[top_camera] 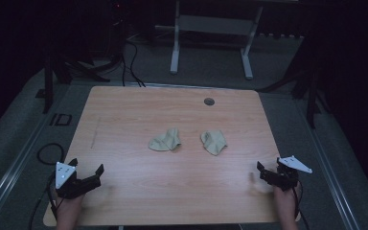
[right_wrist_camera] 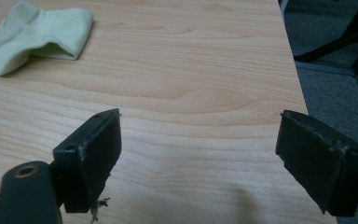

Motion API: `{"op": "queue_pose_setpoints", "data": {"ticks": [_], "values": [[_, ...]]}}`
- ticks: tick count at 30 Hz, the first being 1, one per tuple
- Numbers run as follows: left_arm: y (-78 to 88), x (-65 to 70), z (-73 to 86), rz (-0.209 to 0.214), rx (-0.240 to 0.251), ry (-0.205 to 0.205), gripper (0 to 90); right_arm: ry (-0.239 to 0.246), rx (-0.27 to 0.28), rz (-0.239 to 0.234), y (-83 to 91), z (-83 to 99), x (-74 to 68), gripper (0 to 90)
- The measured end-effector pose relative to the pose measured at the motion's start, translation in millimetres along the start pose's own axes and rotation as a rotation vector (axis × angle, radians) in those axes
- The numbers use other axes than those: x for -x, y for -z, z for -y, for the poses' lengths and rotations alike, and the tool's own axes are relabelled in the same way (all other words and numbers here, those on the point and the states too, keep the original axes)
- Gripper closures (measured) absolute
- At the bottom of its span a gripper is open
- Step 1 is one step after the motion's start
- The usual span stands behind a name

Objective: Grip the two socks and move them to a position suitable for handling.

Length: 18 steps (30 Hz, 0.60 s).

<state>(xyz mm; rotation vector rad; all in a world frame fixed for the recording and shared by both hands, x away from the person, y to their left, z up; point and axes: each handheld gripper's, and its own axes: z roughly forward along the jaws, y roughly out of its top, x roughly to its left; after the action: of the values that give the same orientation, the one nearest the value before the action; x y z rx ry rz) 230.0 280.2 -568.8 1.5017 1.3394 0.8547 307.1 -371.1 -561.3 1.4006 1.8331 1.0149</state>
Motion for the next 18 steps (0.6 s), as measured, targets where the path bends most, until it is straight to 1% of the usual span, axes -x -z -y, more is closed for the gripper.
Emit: {"op": "queue_pose_setpoints", "data": {"ticks": [1, 2, 5, 6, 8, 9, 11, 13, 14, 16, 18], "values": [[0.0, 0.0, 0.0, 0.000, 0.000, 0.000, 1.4, 0.000, 0.000, 0.000, 0.0, 0.0, 0.0, 14.1], [-0.3, 0.4, 0.1, 0.009, -0.001, -0.010, 1.4, -0.002, -0.002, -0.003, -0.2, -0.4, 0.0, 14.2], [-1.0, 1.9, -0.1, 0.015, -0.003, -0.027, 1.4, -0.009, -0.008, -0.006, 0.5, -2.4, -0.2, 14.6], [-1.5, 2.3, 0.0, 0.015, -0.004, -0.030, 1.4, -0.013, -0.009, -0.014, 0.6, -2.9, 0.0, 14.6], [-1.6, 2.4, 0.0, 0.027, -0.001, -0.033, 1.4, -0.029, -0.036, -0.039, -1.2, -4.4, 0.9, 14.5], [-1.6, 2.8, -0.2, 0.027, 0.000, -0.041, 1.4, -0.029, -0.049, -0.056, -2.4, -5.2, 1.2, 14.5], [-1.7, 3.0, -0.2, 0.036, 0.006, -0.038, 1.4, -0.007, -0.070, -0.061, -3.8, -6.7, 0.5, 14.5], [-2.2, 2.9, -0.1, 0.038, 0.003, -0.037, 1.4, -0.004, -0.069, -0.079, -3.7, -8.7, 0.0, 14.5], [-2.4, 2.8, 0.0, 0.038, 0.003, -0.037, 1.4, -0.005, -0.076, -0.092, -3.9, -10.8, -0.3, 14.5], [-2.5, 2.3, 0.2, 0.037, 0.002, -0.036, 1.4, -0.017, -0.081, -0.119, -3.9, -15.0, -1.7, 14.5], [-2.7, 2.2, 0.3, 0.035, -0.002, -0.041, 1.4, -0.003, -0.098, -0.123, -4.7, -19.7, -4.2, 15.0]]}}
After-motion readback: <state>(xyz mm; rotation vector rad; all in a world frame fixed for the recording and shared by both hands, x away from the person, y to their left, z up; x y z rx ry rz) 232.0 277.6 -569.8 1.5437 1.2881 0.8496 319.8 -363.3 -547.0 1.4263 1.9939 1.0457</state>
